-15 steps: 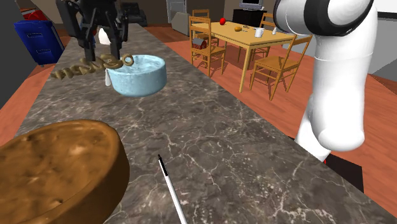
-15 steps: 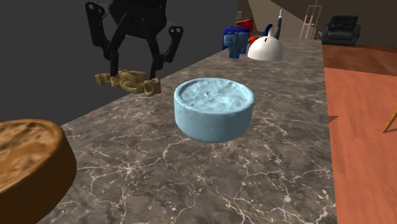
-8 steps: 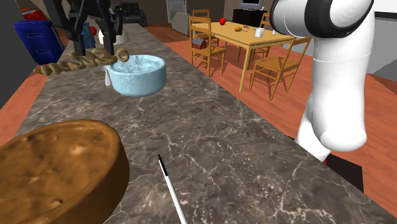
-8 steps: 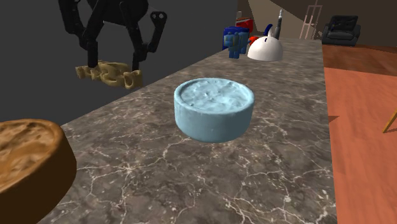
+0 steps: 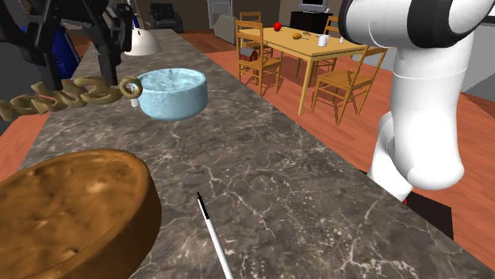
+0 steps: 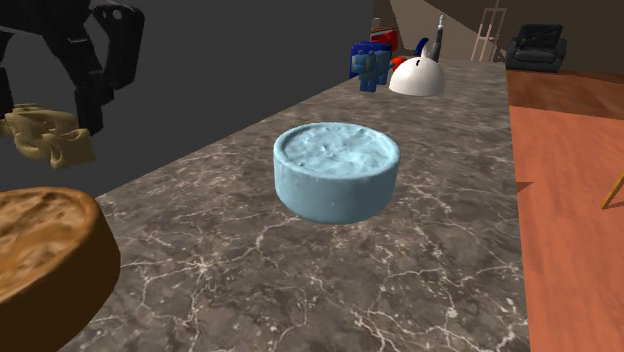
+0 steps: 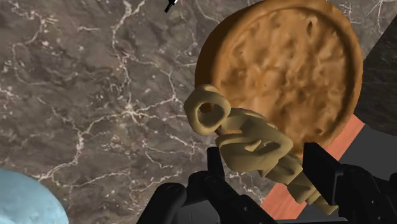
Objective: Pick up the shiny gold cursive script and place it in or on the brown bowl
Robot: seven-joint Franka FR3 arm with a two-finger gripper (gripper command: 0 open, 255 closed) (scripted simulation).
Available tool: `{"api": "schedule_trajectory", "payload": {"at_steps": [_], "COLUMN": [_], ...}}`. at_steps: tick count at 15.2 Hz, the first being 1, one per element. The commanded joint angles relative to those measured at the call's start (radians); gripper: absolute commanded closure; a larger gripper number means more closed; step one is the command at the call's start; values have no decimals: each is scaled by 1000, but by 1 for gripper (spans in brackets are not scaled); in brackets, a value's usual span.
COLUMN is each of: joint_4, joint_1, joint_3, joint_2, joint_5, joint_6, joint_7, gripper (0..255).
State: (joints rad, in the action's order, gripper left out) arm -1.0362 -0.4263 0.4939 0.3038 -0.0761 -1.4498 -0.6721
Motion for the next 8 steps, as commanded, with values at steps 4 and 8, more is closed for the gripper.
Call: {"api": "schedule_trajectory", "payload": {"at_steps": [4,8], "joint_4": [33,-47], "joint_1": [-103,-112], "joint_3": [31,37], "joint_2": [36,12], "joint_5": [45,39], "joint_6": [-21,-83], "joint_7": [-116,-134], "gripper": [255,255]}}
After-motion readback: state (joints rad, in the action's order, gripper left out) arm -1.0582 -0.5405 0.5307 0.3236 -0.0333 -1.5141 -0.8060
